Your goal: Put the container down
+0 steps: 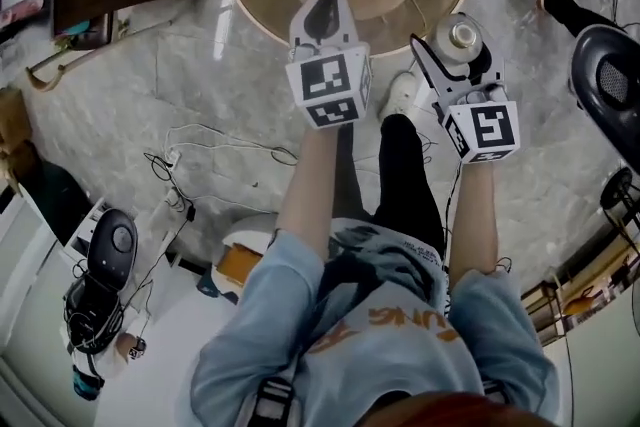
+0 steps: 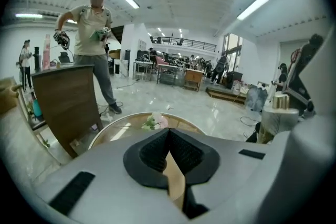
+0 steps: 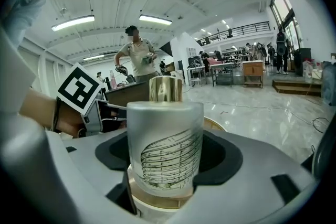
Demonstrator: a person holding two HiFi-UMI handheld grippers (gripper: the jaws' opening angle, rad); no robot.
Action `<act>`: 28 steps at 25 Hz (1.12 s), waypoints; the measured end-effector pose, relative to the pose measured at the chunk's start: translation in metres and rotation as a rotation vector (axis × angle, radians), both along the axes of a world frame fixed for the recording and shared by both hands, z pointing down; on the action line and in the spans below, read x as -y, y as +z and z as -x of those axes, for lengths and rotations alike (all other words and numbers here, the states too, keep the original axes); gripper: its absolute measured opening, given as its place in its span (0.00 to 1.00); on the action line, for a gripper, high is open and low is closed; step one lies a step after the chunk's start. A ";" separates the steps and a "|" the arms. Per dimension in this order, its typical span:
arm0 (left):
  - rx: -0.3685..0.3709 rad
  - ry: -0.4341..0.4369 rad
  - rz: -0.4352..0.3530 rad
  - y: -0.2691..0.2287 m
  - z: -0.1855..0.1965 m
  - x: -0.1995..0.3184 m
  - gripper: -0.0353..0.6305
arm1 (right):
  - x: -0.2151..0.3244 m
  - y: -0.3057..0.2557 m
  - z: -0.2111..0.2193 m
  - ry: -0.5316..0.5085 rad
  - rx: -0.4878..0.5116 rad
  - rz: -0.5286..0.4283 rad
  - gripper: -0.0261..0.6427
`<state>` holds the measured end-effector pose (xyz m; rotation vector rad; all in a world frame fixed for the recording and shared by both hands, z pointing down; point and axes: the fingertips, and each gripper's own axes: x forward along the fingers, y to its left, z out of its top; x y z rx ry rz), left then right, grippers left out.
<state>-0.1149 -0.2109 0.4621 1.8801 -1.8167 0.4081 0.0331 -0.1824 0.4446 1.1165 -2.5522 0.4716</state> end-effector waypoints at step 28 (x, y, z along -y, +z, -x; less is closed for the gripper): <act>-0.061 0.121 0.154 0.186 -0.051 0.032 0.09 | 0.076 0.193 0.011 -0.011 -0.043 0.046 0.56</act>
